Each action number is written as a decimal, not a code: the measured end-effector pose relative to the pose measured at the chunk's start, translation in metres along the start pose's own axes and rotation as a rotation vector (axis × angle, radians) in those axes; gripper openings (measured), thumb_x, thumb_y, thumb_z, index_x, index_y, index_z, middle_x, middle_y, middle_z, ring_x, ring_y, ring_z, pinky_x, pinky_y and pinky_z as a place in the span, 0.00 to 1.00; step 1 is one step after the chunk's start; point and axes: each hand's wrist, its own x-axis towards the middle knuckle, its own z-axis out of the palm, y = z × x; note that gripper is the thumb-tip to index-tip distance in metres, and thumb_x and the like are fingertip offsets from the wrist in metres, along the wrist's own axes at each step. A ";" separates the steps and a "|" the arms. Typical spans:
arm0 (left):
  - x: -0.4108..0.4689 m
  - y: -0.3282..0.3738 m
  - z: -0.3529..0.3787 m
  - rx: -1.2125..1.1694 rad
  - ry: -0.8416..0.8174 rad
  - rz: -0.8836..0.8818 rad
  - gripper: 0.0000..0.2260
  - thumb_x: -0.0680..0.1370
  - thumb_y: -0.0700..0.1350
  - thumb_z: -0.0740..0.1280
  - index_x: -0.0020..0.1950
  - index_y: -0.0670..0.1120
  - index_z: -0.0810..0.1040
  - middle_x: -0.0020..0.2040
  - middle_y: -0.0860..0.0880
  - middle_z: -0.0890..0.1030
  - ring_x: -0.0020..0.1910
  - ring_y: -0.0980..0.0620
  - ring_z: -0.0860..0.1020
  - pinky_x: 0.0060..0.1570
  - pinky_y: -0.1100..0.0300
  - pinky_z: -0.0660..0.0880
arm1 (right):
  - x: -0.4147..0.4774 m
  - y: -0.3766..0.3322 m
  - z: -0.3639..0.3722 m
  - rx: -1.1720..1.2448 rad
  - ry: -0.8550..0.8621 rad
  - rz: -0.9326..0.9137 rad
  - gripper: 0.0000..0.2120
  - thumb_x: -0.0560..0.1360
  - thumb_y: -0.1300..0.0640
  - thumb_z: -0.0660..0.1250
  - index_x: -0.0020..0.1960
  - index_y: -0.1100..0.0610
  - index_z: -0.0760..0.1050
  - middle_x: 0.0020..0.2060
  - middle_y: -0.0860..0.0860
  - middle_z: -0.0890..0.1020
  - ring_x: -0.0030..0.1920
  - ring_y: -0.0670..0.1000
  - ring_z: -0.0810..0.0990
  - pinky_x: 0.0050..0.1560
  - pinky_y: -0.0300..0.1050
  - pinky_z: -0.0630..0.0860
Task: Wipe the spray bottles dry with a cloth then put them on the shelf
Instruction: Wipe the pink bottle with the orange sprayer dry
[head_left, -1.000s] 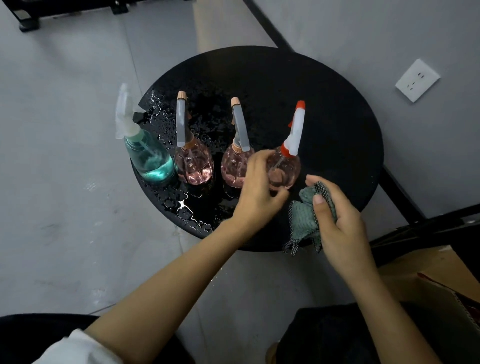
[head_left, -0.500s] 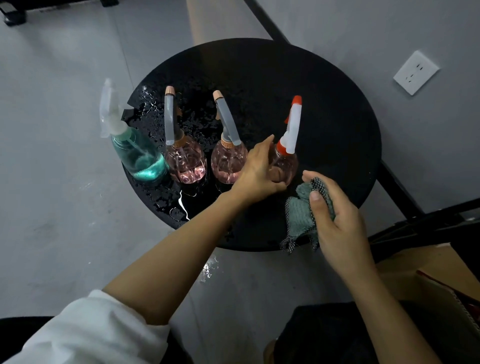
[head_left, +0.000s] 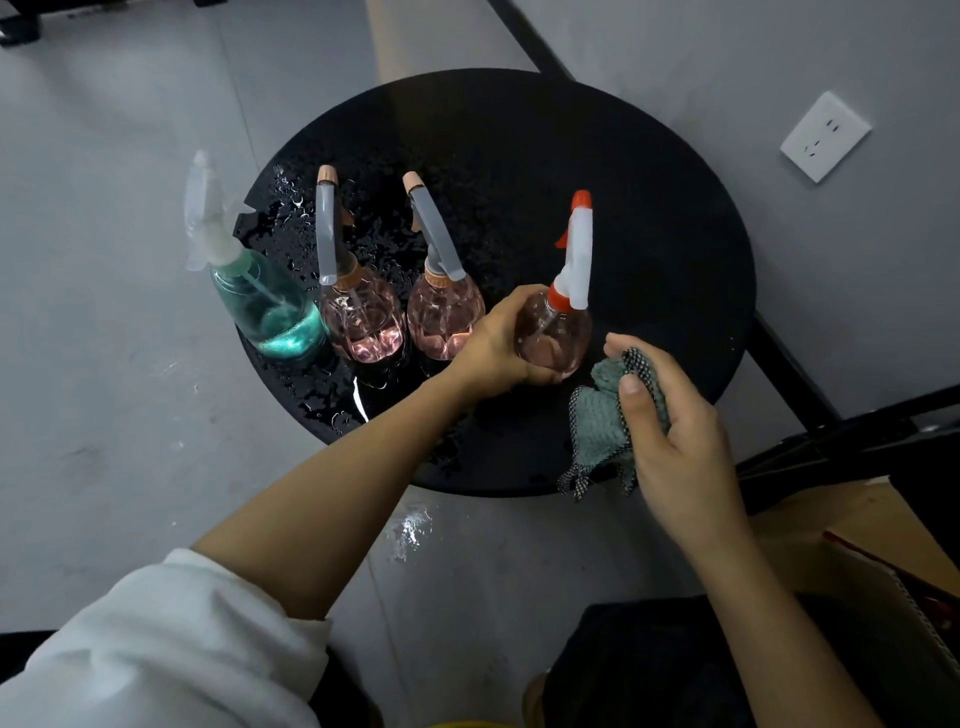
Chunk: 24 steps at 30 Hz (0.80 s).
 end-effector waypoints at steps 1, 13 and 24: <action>-0.003 0.002 0.000 -0.031 0.004 -0.006 0.41 0.60 0.42 0.82 0.69 0.49 0.66 0.61 0.48 0.78 0.60 0.52 0.77 0.62 0.51 0.75 | -0.001 -0.001 0.000 -0.001 0.004 0.003 0.18 0.80 0.51 0.55 0.67 0.52 0.72 0.62 0.43 0.77 0.63 0.38 0.73 0.60 0.27 0.67; -0.087 0.056 -0.024 -0.460 -0.048 -0.015 0.36 0.63 0.41 0.79 0.68 0.49 0.68 0.61 0.42 0.78 0.59 0.45 0.80 0.63 0.46 0.74 | -0.018 -0.072 -0.022 0.085 0.076 -0.159 0.17 0.80 0.53 0.56 0.68 0.55 0.71 0.63 0.45 0.77 0.65 0.43 0.74 0.65 0.44 0.71; -0.166 0.106 -0.030 -0.783 0.010 0.009 0.38 0.65 0.59 0.78 0.71 0.57 0.67 0.69 0.47 0.75 0.68 0.41 0.73 0.65 0.37 0.69 | -0.038 -0.179 -0.027 0.107 0.085 -0.485 0.14 0.82 0.62 0.55 0.66 0.60 0.71 0.62 0.50 0.77 0.65 0.46 0.74 0.64 0.38 0.69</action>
